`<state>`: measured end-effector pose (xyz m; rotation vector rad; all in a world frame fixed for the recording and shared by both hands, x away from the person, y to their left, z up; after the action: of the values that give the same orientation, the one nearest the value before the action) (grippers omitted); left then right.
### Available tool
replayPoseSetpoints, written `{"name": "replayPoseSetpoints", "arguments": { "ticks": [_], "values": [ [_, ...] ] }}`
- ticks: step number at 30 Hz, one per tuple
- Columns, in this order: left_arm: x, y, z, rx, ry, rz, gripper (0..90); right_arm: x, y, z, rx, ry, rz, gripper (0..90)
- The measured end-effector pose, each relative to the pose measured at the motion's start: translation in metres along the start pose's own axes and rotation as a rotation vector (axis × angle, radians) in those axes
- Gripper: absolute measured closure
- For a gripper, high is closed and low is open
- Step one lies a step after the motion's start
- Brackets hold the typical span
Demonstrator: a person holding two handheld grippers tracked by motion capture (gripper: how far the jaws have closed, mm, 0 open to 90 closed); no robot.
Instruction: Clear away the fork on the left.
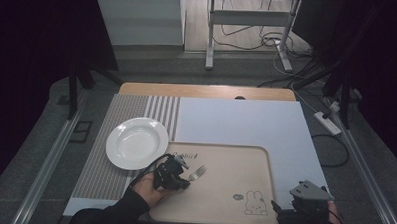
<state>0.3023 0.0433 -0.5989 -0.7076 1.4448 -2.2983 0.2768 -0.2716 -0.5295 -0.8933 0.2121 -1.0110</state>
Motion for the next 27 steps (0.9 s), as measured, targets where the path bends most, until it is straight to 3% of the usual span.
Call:
{"name": "replayPoseSetpoints", "arguments": {
  "ticks": [2, 27],
  "values": [
    [-0.004, -0.002, -0.001, 0.001, -0.002, 0.022, 88.9, 0.0, 0.0, 0.0, 0.002, 0.001, -0.001, 0.0],
    [-0.052, -0.024, -0.023, 0.002, -0.137, 0.115, 88.5, 0.0, 0.0, 0.0, 0.002, 0.0, 0.001, 0.0]
  ]
}}
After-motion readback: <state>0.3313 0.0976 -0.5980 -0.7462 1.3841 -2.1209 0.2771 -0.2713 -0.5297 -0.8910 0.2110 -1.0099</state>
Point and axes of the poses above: each handheld gripper's, and its own axes: y roughly forward along the jaws, z roughly out of its top, x roughly to its right, the point moved 10 cm from there along y, roughly forward along the jaws, and after that the axes turned 4 degrees about -x, right-handed, at the moved point
